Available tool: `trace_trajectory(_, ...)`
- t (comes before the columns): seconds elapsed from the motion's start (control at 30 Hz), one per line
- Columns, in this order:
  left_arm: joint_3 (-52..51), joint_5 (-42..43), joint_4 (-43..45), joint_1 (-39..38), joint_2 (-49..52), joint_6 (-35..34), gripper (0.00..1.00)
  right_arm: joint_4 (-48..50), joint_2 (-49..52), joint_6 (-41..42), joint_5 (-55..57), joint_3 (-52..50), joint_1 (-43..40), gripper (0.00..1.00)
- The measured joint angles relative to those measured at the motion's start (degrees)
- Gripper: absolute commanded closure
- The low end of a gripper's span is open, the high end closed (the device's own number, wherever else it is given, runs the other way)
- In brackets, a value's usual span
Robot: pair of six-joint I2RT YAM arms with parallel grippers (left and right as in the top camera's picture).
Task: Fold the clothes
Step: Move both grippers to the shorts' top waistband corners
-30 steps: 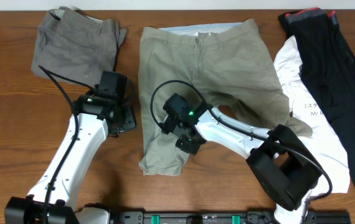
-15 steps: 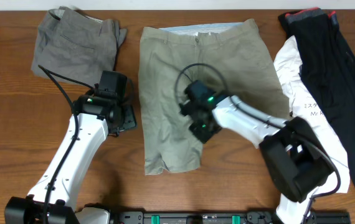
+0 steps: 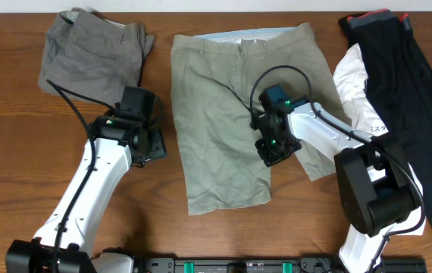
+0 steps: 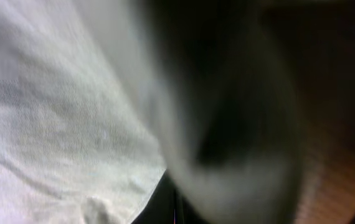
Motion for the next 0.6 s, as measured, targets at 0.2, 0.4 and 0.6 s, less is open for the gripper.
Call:
trace_trajectory(0.2, 0.46, 0.44, 1.07, -0.04, 0.0, 3.37, 0.36, -5.09, -3.37, 0.87, -2.05, 5.2, 0.0, 0.44)
trace_trajectory(0.4, 2.4, 3.45, 15.26, -0.46, 0.55, 13.9, 0.35, -5.09, -13.66, 1.31, -1.73, 12.98, -0.04, 0.32)
trace_trajectory(0.6, 3.45, 9.99, 32.33, -0.55, 9.33, 22.69, 0.36, -5.46, -17.14, 2.47, -0.66, 14.82, -2.51, 0.33)
